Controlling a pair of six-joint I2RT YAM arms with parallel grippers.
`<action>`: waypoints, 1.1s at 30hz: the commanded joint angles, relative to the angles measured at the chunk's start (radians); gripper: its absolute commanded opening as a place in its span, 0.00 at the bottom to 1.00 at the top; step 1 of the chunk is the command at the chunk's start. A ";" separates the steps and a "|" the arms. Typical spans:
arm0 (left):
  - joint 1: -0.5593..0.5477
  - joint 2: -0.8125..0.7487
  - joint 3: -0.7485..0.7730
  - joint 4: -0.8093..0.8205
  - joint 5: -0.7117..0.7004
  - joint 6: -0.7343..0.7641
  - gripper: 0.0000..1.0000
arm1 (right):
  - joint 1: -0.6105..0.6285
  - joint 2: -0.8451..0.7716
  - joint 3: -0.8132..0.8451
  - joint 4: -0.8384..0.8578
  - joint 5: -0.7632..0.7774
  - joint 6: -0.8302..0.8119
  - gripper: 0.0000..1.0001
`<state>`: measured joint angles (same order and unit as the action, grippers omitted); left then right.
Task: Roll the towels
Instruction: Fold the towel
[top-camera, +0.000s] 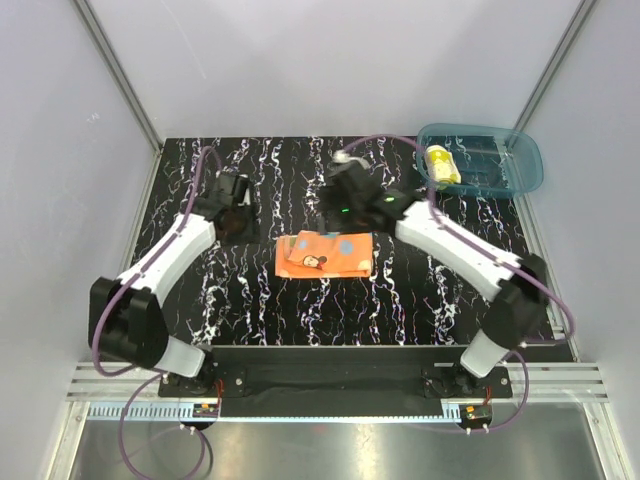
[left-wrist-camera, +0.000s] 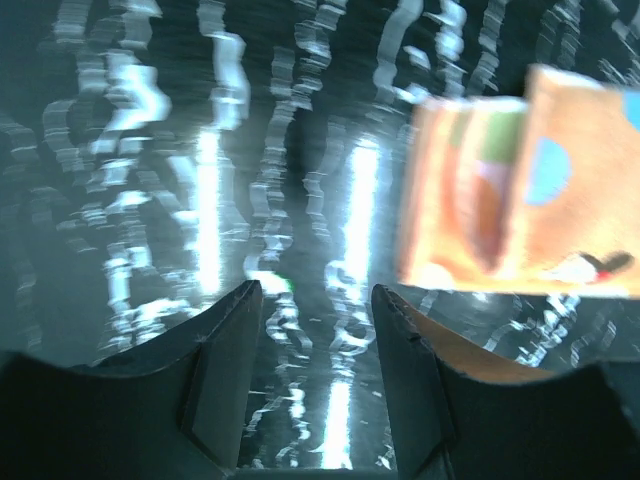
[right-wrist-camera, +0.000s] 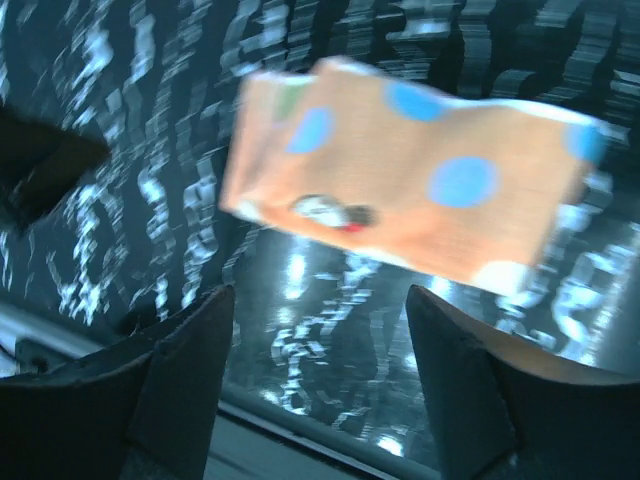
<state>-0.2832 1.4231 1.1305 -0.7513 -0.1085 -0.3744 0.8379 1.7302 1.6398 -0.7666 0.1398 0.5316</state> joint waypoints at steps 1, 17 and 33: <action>-0.057 0.063 0.061 0.055 0.091 -0.038 0.55 | -0.155 -0.109 -0.213 0.075 -0.081 0.034 0.74; -0.145 0.350 0.190 0.135 0.256 -0.087 0.60 | -0.336 0.035 -0.454 0.197 -0.227 -0.021 0.55; -0.183 0.438 0.196 0.178 0.253 -0.067 0.53 | -0.336 0.124 -0.486 0.247 -0.223 -0.048 0.26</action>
<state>-0.4603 1.8370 1.2842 -0.6006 0.1471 -0.4454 0.4992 1.8477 1.1702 -0.5434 -0.0738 0.5037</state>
